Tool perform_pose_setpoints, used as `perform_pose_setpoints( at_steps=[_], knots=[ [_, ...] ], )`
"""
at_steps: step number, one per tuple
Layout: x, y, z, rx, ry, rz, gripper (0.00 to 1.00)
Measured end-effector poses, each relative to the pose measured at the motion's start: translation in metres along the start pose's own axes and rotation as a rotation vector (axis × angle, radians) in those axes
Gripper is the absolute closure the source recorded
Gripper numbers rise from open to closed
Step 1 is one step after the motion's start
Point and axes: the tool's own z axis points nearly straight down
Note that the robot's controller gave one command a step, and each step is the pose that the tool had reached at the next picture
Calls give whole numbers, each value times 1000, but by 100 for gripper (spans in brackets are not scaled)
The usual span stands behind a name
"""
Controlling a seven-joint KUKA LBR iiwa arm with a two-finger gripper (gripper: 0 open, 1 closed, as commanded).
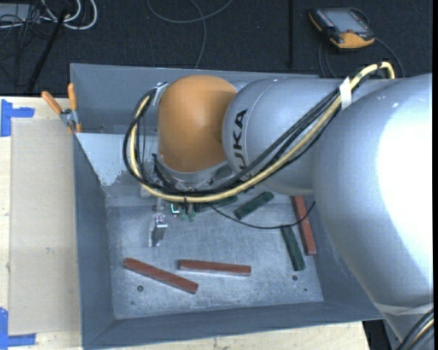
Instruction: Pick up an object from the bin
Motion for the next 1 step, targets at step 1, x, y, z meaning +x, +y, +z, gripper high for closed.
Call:
perform_pose_setpoints(
  at_steps=[1],
  knots=[
    [-2,-1,-5,-2,-7,4,0]
  ],
)
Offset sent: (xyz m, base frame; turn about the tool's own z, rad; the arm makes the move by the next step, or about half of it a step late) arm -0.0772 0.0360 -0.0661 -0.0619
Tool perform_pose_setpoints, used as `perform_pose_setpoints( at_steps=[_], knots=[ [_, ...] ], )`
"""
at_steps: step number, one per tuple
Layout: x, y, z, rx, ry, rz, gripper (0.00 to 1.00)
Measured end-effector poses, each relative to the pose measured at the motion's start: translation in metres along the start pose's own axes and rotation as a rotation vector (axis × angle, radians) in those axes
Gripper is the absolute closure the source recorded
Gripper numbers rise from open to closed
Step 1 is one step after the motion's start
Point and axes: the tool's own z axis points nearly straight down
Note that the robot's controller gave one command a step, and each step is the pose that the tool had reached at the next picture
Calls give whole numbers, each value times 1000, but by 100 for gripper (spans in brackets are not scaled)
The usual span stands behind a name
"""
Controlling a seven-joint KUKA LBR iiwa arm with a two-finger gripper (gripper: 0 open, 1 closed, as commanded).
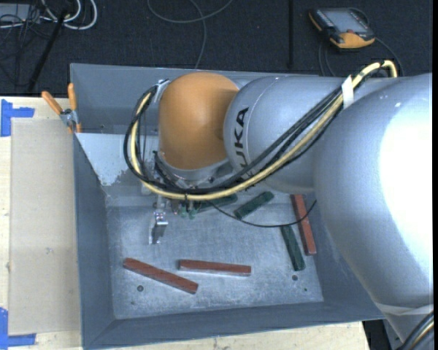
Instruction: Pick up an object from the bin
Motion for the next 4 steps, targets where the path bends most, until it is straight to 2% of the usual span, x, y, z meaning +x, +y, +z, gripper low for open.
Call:
perform_pose_setpoints(
  at_steps=[1,2,3,4],
  knots=[
    [74,33,67,0,-1,-61,0],
    [77,35,67,-1,-4,-48,0],
    [81,-1,47,2,2,69,0],
    [83,-9,64,2,1,73,0]
  ],
)
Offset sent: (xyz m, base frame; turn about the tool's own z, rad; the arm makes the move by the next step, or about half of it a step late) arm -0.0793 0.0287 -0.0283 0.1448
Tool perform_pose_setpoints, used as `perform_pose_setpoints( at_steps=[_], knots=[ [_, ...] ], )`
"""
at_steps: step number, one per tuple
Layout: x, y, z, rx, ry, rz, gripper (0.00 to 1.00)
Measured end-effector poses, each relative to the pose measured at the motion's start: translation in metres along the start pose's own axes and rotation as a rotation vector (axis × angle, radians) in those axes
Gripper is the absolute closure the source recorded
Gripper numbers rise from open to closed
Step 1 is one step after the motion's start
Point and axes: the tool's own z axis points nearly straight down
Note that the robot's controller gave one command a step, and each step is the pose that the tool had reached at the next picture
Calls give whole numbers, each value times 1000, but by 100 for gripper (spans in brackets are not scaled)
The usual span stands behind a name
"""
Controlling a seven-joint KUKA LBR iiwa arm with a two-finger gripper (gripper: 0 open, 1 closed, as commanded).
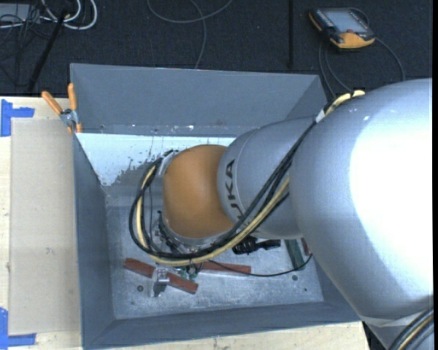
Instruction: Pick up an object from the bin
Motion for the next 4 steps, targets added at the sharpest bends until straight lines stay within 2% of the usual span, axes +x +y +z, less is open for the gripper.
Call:
perform_pose_setpoints(
  at_steps=[1,4],
  knots=[
    [11,26,2,-3,-2,89,100],
    [11,25,0,-2,-2,91,100]
  ],
)
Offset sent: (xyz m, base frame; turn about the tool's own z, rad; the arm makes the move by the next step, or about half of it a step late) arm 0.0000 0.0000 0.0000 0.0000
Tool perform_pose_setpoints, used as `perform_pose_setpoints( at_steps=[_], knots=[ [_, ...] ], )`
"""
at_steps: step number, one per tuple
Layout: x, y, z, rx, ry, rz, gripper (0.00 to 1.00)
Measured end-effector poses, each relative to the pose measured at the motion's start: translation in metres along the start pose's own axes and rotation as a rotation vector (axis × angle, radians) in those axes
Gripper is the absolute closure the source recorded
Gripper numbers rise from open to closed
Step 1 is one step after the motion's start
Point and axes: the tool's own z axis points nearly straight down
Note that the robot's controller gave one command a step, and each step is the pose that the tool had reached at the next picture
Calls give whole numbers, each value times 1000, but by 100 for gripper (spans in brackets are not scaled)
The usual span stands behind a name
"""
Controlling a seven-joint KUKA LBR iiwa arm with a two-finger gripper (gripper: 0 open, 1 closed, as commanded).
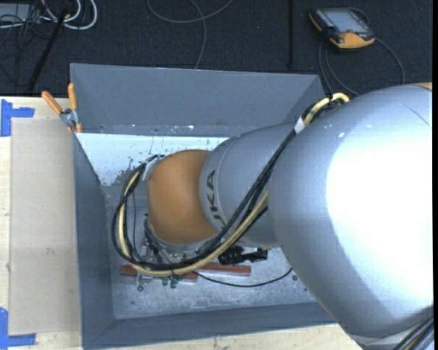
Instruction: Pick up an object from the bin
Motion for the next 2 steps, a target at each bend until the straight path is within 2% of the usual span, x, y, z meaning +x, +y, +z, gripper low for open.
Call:
perform_pose_setpoints(
  at_steps=[2],
  knots=[
    [1,-1,-23,2,4,1,100]
  ],
)
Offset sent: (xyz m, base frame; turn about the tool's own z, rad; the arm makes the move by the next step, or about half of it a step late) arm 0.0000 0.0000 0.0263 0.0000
